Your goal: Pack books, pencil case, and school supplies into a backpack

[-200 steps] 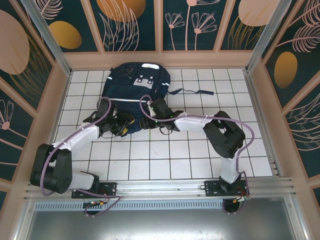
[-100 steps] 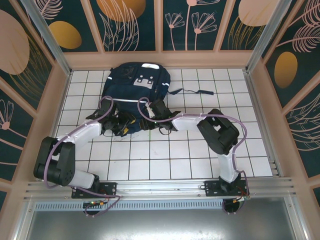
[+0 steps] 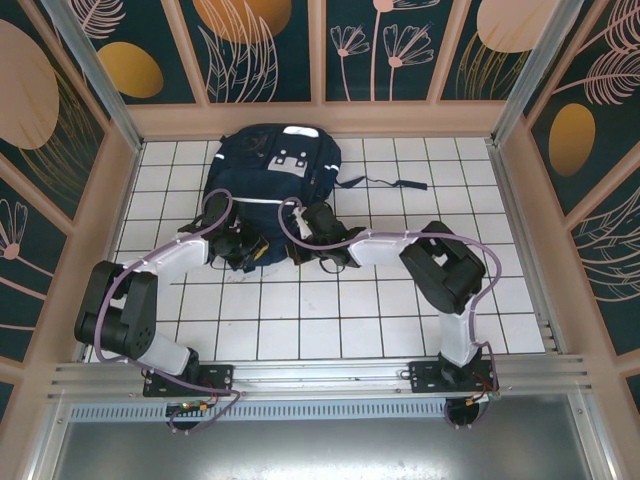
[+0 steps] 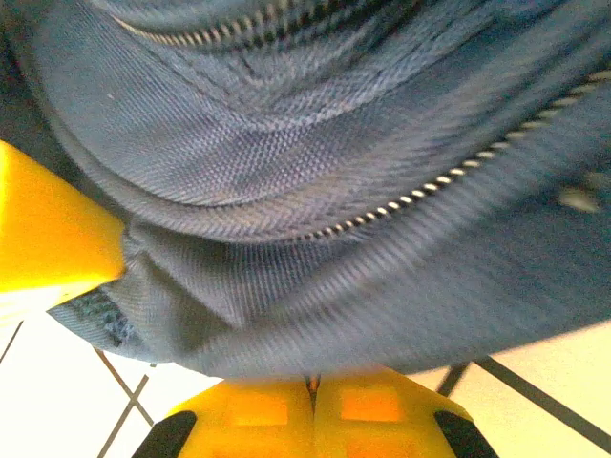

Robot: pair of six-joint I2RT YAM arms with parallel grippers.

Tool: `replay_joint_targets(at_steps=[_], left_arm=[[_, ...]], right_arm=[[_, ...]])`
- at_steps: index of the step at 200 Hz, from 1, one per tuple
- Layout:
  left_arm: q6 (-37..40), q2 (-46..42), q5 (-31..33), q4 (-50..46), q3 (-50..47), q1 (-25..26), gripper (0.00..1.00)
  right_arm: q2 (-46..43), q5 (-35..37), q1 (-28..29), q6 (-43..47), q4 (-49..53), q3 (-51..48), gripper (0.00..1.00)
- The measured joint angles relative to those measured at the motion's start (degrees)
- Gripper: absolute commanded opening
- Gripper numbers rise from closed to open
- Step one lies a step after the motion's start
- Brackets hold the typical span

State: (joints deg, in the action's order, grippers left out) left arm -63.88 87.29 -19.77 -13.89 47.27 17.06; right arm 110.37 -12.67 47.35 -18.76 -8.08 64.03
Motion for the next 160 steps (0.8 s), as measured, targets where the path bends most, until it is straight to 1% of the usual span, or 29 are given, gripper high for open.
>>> replay_joint_targets(at_steps=[54,71,101,135,160], left_arm=[[1.09,-0.87,2.99,-1.11,0.52,0.74,0.0],[1.7,-2.1,4.04,-1.33,0.2,0.68,0.0],[2.73,-5.66,4.35,-1.9,-1.22,-0.02,0.0],[3.89,-8.7,5.11,-3.78,-1.33,-0.28,0.0],[4.74,-11.19,5.51,-4.87,-1.42,-0.74,0.0]], right_arm=[[-6.01,5.53,-0.66,0.22,4.24,-3.02,0.0],[-7.61,7.19,-2.12,0.26,4.48,-4.35,0.0],[-10.6,7.8,-5.46,0.42,4.72,-6.49,0.0],[-10.05,8.09,-10.16,0.55,5.55,-5.46,0.0],[-6.21,8.0,-13.94,0.61,6.1,-1.46,0.0]])
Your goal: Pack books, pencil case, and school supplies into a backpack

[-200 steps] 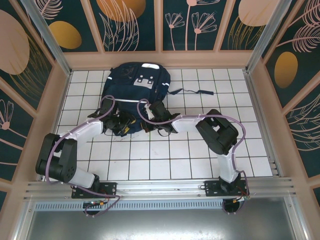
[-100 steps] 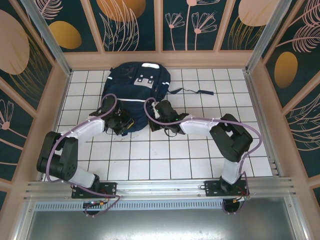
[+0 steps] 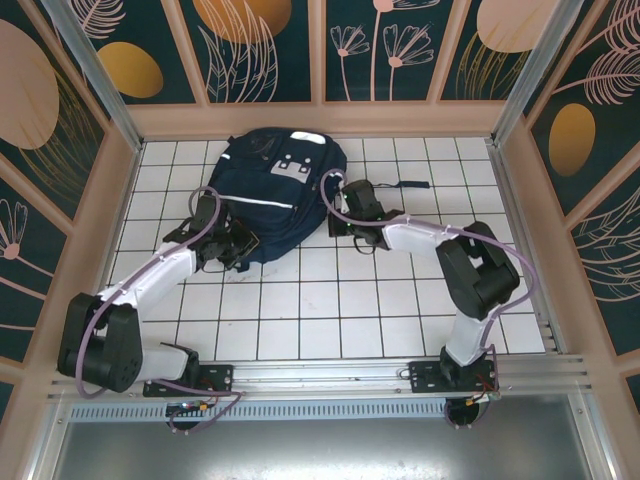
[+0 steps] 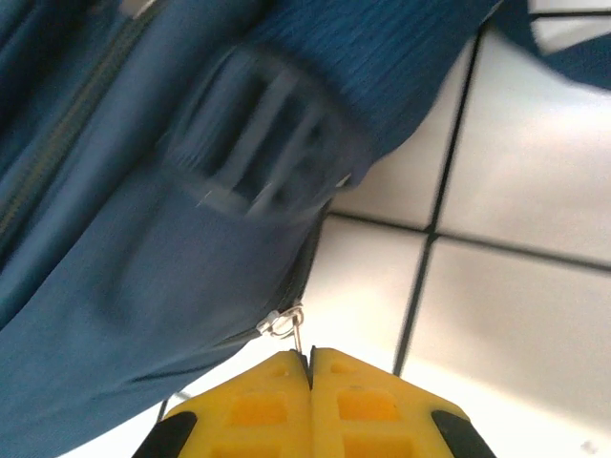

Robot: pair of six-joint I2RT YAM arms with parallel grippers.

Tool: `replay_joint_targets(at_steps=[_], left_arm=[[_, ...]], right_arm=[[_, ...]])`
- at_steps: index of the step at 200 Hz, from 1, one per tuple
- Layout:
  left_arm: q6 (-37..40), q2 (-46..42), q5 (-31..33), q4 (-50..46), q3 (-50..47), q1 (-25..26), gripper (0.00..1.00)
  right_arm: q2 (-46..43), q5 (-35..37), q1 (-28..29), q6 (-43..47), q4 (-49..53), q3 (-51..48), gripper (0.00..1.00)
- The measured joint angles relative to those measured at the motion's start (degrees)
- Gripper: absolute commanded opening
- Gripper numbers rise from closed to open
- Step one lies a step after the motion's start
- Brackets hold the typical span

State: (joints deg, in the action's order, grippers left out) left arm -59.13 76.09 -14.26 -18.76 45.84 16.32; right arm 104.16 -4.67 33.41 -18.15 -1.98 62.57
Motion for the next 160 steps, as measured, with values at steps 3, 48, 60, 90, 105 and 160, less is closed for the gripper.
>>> replay_joint_targets(at_steps=[3,48,60,90,105,160], left_arm=[[0.15,-0.26,0.02,-0.15,0.0,-0.09,0.0],[0.55,-4.61,2.16,-2.49,-2.03,-2.78,0.0],[0.55,-5.03,2.45,-2.95,-2.47,-3.3,0.0],[0.57,-5.03,2.36,-3.15,-2.45,-2.95,0.0],[0.59,-5.01,2.36,-3.43,-2.36,-2.82,0.0],[1.7,-4.17,2.36,-6.19,0.68,-2.64,0.0]], right_arm=[[0.66,0.0,-0.48,0.0,0.07,0.68,0.0],[4.44,7.8,-8.24,-0.2,3.98,4.04,0.0],[4.76,9.77,-10.1,-0.2,5.29,4.04,0.0],[4.72,11.1,-9.94,-0.22,6.62,4.04,0.07],[4.02,11.08,-9.42,-0.48,6.88,3.78,0.12],[-7.15,8.04,-8.24,-1.84,5.11,-2.27,0.42]])
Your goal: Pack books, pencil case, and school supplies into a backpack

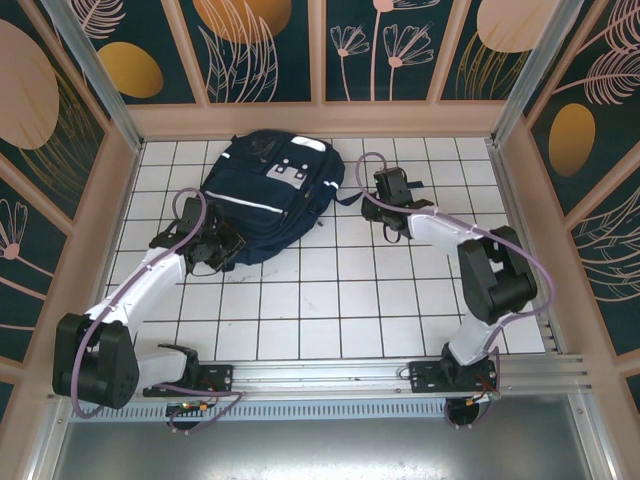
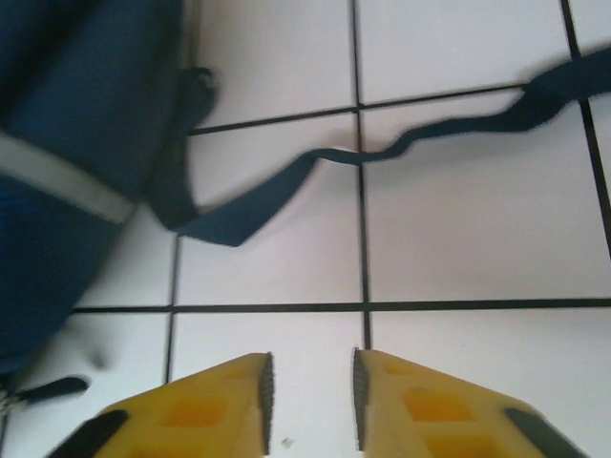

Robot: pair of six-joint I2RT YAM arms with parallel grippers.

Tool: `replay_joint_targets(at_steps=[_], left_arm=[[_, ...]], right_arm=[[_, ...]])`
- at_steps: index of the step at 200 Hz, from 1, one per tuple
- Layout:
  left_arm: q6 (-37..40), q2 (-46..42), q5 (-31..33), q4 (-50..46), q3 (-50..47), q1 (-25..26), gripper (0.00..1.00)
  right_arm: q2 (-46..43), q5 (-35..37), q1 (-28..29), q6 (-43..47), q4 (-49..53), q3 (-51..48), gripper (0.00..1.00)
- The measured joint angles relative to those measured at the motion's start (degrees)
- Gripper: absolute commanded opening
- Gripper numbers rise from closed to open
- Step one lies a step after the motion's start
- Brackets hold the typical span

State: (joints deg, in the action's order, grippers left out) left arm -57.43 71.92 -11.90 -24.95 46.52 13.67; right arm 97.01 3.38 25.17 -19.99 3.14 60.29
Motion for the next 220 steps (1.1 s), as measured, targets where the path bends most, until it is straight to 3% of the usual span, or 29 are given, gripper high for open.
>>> replay_joint_targets(at_steps=[9,36,82,94,109,135,183,201,220], left_arm=[[0.2,0.24,-0.15,-0.28,0.76,0.22,0.0],[0.17,1.84,-0.96,-0.39,2.97,3.23,0.0],[-0.31,9.66,-1.97,1.92,9.22,14.91,0.0],[-0.35,11.56,-2.38,2.8,10.88,17.0,0.24],[-0.11,12.81,-3.3,3.85,11.91,18.4,0.61],[2.08,13.03,-2.62,3.13,15.85,19.17,0.98],[11.06,15.41,13.27,-3.89,32.3,17.33,0.99],[13.79,15.58,19.3,-4.98,32.85,13.11,0.98],[15.91,16.0,23.63,-4.52,30.42,5.18,0.98]], right_arm=[[-1.84,-0.5,0.48,-0.11,-0.85,-1.01,0.52],[-6.58,-0.63,1.14,-1.38,-2.12,-3.39,0.68],[-14.62,2.95,0.74,-3.3,-3.87,-5.86,0.94],[-16.7,3.5,0.13,-4.07,-4.31,-6.58,0.97],[-18.4,3.65,-1.18,-4.59,-4.46,-6.93,0.99],[-21.46,2.95,-3.89,-4.79,-7.98,-10.25,0.99],[-31.82,5.9,-4.61,1.18,-20.7,-25.57,0.99],[-32.37,8.52,-5.46,4.0,-21.64,-26.6,0.99],[-32.85,11.69,-7.56,6.14,-24.0,-28.61,0.99]])
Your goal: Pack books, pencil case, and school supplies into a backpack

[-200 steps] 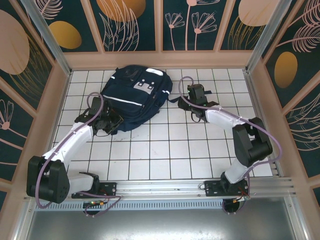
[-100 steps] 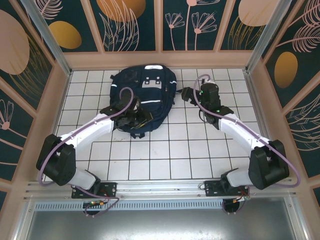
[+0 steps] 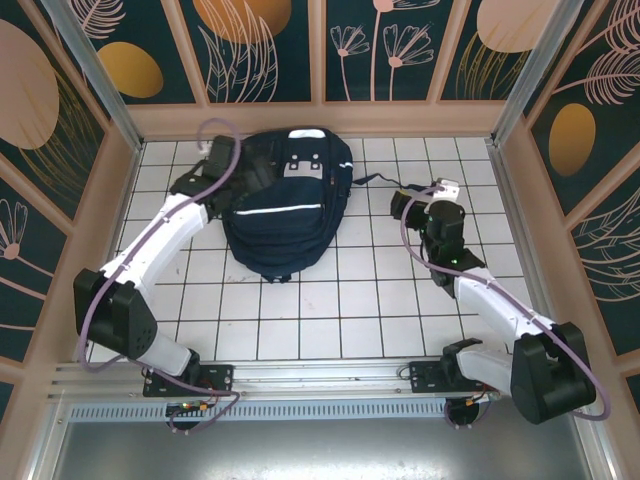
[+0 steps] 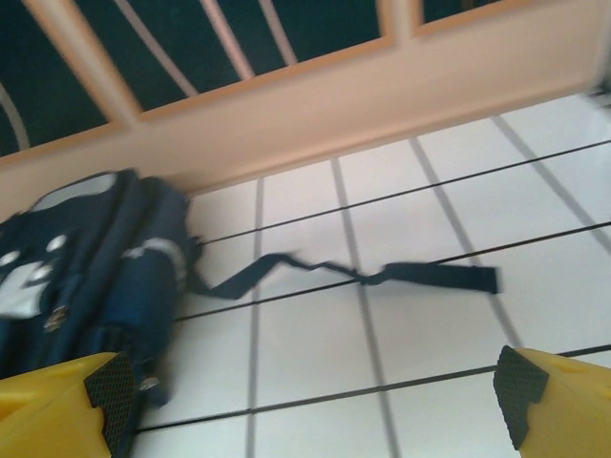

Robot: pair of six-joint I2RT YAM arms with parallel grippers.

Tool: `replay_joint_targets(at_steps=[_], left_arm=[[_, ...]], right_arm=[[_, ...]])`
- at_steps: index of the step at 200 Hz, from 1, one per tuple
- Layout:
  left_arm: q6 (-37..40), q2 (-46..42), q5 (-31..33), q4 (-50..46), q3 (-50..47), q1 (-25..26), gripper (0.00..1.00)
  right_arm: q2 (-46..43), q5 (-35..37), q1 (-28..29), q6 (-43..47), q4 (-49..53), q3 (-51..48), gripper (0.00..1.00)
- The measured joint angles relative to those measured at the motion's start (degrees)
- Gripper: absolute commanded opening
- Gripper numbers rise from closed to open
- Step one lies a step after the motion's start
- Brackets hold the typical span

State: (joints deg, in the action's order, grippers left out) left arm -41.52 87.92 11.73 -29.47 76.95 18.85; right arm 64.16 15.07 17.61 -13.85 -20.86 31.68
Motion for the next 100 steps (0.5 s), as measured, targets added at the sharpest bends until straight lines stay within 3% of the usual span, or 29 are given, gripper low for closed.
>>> replay_joint_targets(at_steps=[29,67,100], left_arm=[[3.85,-0.46,8.37,7.45,-11.21,-9.94,0.99],[11.85,-4.26,22.01,23.5,-30.21,-10.43,0.99],[18.43,-4.68,25.64,41.77,-40.22,-11.8,0.99]], right_arm=[[0.61,4.94,-3.91,2.97,-3.32,-4.94,0.99],[7.91,8.81,-6.99,6.84,-12.07,-10.25,0.99],[16.44,7.54,-10.36,10.34,-22.88,-12.31,0.99]])
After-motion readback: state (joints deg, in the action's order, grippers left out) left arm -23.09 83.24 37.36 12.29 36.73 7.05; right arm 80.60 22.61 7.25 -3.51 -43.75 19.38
